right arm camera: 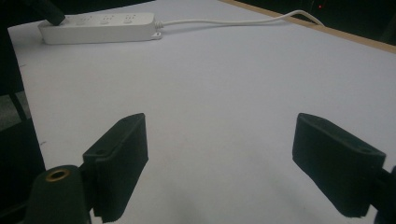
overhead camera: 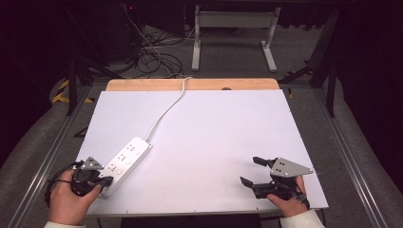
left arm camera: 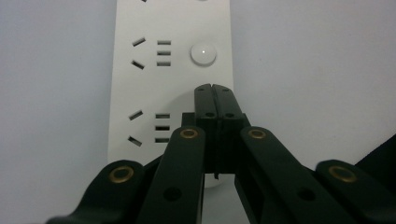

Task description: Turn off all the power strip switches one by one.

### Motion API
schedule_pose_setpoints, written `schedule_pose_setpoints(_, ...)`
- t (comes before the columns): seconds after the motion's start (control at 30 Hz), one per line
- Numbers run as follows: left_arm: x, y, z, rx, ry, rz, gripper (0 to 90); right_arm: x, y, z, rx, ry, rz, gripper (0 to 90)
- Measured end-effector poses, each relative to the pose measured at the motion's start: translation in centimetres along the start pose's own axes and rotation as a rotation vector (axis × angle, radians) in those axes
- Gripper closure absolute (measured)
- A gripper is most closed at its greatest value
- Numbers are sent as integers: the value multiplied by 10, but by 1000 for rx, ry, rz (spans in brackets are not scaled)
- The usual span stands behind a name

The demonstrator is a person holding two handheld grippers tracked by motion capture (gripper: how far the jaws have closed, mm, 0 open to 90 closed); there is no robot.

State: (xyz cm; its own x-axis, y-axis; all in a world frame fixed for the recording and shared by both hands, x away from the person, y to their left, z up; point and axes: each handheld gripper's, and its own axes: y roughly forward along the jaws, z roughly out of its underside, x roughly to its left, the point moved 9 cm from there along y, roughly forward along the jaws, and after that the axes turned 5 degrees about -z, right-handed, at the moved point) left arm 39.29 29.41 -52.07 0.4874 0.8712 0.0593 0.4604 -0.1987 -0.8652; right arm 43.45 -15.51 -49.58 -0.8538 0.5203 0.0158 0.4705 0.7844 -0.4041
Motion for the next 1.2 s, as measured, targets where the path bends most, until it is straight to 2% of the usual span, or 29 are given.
schedule_pose_setpoints(0.13,-1,0,0,8,5,-15,900,0,0,0,-1,-1,-1,191)
schedule_pose_setpoints(0.37,-1,1,1,1,10,-2,900,0,-1,0,-4,-1,-6,191)
schedule_pose_setpoints(0.5,-1,2,1,1,16,-12,900,1,-1,0,-5,0,-7,190)
schedule_pose_setpoints(0.6,-1,2,-2,-3,40,-53,900,1,0,1,-1,-1,-4,189)
schedule_pose_setpoints(0.7,-4,2,-9,-74,11,-7,900,0,0,0,-4,0,0,189)
schedule_pose_setpoints(0.8,-4,-6,-16,-134,-1,21,900,-1,0,0,0,2,1,189)
schedule_pose_setpoints(1.0,-9,-4,-27,-149,15,43,900,0,2,1,6,0,-2,189)
schedule_pose_setpoints(1.2,-13,-3,-40,-163,24,38,900,-1,0,1,5,-2,1,189)
